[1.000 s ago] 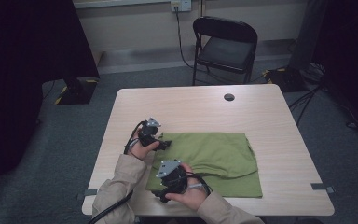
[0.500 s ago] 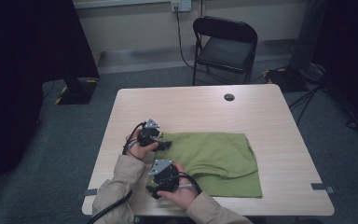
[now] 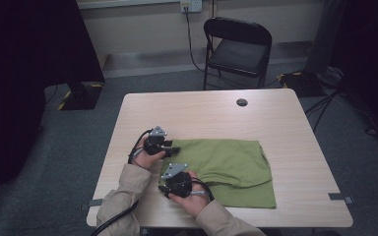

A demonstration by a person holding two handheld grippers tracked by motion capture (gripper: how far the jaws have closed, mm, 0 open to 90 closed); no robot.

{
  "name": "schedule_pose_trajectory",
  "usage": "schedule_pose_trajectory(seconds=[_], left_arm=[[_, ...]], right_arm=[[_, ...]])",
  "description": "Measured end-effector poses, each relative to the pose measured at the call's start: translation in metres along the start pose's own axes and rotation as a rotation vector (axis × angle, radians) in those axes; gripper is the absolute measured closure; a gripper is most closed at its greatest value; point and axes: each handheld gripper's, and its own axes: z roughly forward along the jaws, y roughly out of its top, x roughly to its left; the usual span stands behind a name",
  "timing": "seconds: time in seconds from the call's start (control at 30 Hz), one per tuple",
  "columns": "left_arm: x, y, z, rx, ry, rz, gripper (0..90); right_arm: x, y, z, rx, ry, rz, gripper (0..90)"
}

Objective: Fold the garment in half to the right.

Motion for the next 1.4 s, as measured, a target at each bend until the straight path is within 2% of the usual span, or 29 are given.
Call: schedule_pose_trajectory(seconds=[0.13, 0.2, 0.27, 0.33, 0.43, 0.53, 0.7, 0.93, 1.13, 1.4], left_arm=[[0.001, 0.000, -0.001, 0.004, -0.022, -0.012, 59.8], [0.000, 0.000, -0.002, 0.004, -0.046, -0.031, 71.9], [-0.002, 0.002, -0.003, 0.014, -0.019, -0.011, 79.5], [-0.005, 0.005, -0.005, 0.032, -0.004, 0.017, 81.1], [-0.009, 0.010, -0.011, 0.068, 0.019, 0.053, 81.4], [-0.013, 0.016, -0.020, 0.080, 0.048, 0.077, 81.5], [-0.022, 0.029, -0.038, 0.139, 0.094, 0.137, 81.6], [-0.028, 0.048, -0.062, 0.199, 0.138, 0.195, 81.6], [-0.028, 0.057, -0.082, 0.239, 0.169, 0.233, 81.5], [-0.022, 0.060, -0.109, 0.269, 0.209, 0.233, 81.4]], right_arm=[[0.001, -0.001, -0.002, 0.001, 0.005, -0.007, 75.3], [0.002, -0.001, -0.003, 0.001, 0.007, -0.009, 80.6], [0.002, -0.001, -0.003, 0.002, 0.009, -0.015, 84.6], [0.003, -0.001, -0.004, 0.004, 0.006, -0.031, 86.2], [0.006, -0.001, -0.007, -0.008, 0.010, -0.047, 86.8], [0.009, 0.003, -0.013, -0.044, 0.021, -0.047, 86.9], [0.016, 0.017, -0.023, -0.090, 0.048, -0.058, 86.8], [0.026, 0.035, -0.034, -0.145, 0.074, -0.075, 86.7], [0.033, 0.052, -0.039, -0.172, 0.096, -0.090, 86.5], [0.045, 0.073, -0.041, -0.212, 0.118, -0.106, 86.4]])
